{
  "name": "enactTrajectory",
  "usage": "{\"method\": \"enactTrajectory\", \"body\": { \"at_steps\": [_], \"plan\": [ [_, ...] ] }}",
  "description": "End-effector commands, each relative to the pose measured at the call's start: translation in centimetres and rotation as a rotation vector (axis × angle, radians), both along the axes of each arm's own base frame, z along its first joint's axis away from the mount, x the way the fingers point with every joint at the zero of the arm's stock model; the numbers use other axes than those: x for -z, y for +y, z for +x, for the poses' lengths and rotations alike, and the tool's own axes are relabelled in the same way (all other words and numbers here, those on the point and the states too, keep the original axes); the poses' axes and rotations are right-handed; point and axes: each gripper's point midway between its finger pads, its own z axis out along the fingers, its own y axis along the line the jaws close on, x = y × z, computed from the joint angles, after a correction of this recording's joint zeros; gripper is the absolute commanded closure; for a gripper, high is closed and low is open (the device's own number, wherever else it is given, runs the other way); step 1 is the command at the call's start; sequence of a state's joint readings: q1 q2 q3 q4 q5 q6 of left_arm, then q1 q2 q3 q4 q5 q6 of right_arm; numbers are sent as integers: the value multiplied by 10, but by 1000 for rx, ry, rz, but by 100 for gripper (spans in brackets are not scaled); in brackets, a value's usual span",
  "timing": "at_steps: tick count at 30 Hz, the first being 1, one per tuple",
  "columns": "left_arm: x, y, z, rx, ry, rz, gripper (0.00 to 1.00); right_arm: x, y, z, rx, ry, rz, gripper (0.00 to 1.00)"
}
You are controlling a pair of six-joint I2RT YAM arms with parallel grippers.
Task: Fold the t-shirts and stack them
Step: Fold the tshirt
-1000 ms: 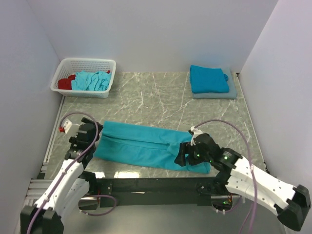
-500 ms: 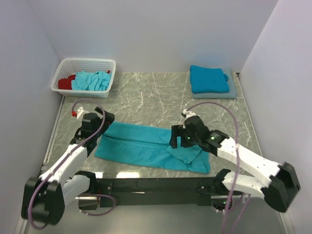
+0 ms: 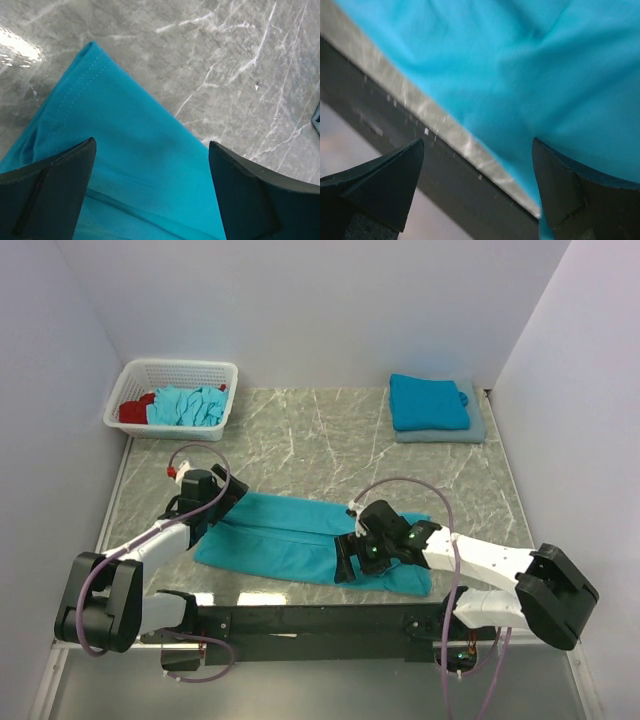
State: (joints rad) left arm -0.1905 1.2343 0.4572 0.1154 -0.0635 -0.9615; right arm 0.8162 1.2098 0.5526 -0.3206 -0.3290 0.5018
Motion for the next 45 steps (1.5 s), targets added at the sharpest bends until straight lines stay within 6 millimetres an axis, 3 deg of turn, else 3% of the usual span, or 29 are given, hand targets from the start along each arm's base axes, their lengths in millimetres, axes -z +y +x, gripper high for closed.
{"method": "enactTrajectory", "body": {
  "at_steps": [1, 6, 10, 12, 15, 19, 24, 25, 29, 31, 32, 35, 36, 38, 39, 40, 41, 42, 43, 44, 45],
  "plan": [
    [-19, 5, 14, -5, -70, 46, 0, -18, 13, -17, -55, 23, 107, 5],
    [-35, 7, 14, -11, -109, 51, 1, -49, 4, -9, -26, -88, 108, 5],
    [-58, -2, 18, 24, -177, 9, 0, -85, -5, 15, 72, -204, 106, 4],
    [-65, -8, 19, 51, -193, -10, 1, -88, -22, 34, 175, -246, 66, 3],
    [-69, -13, 22, 79, -198, -19, 1, -76, -55, 59, 352, -193, 33, 2],
    [-65, -27, 23, 136, -194, -57, 1, -38, -87, 76, 512, -66, -15, 2],
    [-45, -42, 18, 234, -148, -83, 0, -5, -102, 98, 580, 7, -89, 2],
    [-38, -46, 12, 264, -130, -91, 1, -8, -102, 111, 586, -20, -84, 2],
    [-3, -43, -2, 268, -20, -71, 1, 10, -110, 140, 609, 23, -151, 2],
    [11, -38, -11, 249, 22, -64, 1, 7, -107, 160, 588, 16, -157, 2],
    [12, -37, -13, 239, 22, -66, 1, 19, -106, 164, 582, 54, -182, 2],
    [15, -37, -23, 221, 14, -95, 1, 21, -89, 192, 558, 90, -137, 2],
    [23, -36, -32, 206, 35, -117, 1, 10, -81, 212, 556, 60, -102, 2],
    [21, -38, -37, 196, 21, -149, 1, 17, -73, 230, 548, 77, -99, 2],
    [28, -37, -46, 185, 40, -168, 1, 1, -62, 252, 530, 45, -61, 2],
    [22, -39, -48, 190, 18, -178, 2, 13, -57, 260, 516, 78, -67, 2],
    [25, -35, -52, 173, 37, -170, 2, 12, -52, 271, 508, 78, -60, 2],
    [25, -34, -55, 160, 43, -169, 1, -6, -45, 295, 497, 37, -53, 2],
    [19, -33, -56, 152, 26, -167, 1, 13, -43, 303, 490, 63, -86, 2],
    [18, -33, -58, 146, 29, -169, 1, 13, -42, 315, 494, 59, -99, 2],
    [22, -31, -64, 124, 52, -172, 1, -3, -36, 337, 488, 19, -88, 2]
  ]
}}
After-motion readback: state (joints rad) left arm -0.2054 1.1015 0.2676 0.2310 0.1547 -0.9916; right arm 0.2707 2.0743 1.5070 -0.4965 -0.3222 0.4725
